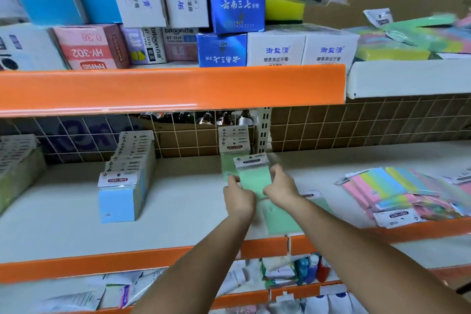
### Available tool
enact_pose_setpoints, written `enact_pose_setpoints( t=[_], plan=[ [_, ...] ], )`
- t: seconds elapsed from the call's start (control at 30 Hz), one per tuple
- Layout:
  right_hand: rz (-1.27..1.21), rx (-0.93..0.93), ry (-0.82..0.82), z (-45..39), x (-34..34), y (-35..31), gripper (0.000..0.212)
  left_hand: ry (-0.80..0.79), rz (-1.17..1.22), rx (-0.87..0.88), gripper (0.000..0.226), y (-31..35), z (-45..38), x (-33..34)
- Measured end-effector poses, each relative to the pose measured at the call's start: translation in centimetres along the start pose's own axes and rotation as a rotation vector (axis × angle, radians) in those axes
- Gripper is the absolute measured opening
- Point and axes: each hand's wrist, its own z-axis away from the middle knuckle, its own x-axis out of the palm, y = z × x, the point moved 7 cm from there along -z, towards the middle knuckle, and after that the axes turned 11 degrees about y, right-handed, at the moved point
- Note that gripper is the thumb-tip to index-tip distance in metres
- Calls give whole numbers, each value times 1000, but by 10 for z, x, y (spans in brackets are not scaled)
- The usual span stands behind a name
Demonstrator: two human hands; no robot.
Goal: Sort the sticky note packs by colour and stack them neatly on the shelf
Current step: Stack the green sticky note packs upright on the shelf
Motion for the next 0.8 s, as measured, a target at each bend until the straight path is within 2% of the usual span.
enact_pose_setpoints(
  t=[0.13, 0.33, 0.47, 0.67, 0.8],
  plan=[
    [-105, 6, -53, 3, 31, -15, 47, 26, -76, 54, 48, -5, -17, -13],
    [-96, 11, -64, -7, 53, -22, 50, -7, -81, 131, 60, -7, -36, -11],
    [-51, -45, -48, -19, 57, -28, 56, -8, -126, 143, 57, -6, -49, -13],
    [109, -90, 34, -31, 57, -30, 49, 20, -116, 151, 59, -7, -64, -16],
    [200, -72, 31, -39, 63, -25, 57, 44, -189, 152, 48, -11, -73, -19]
  ],
)
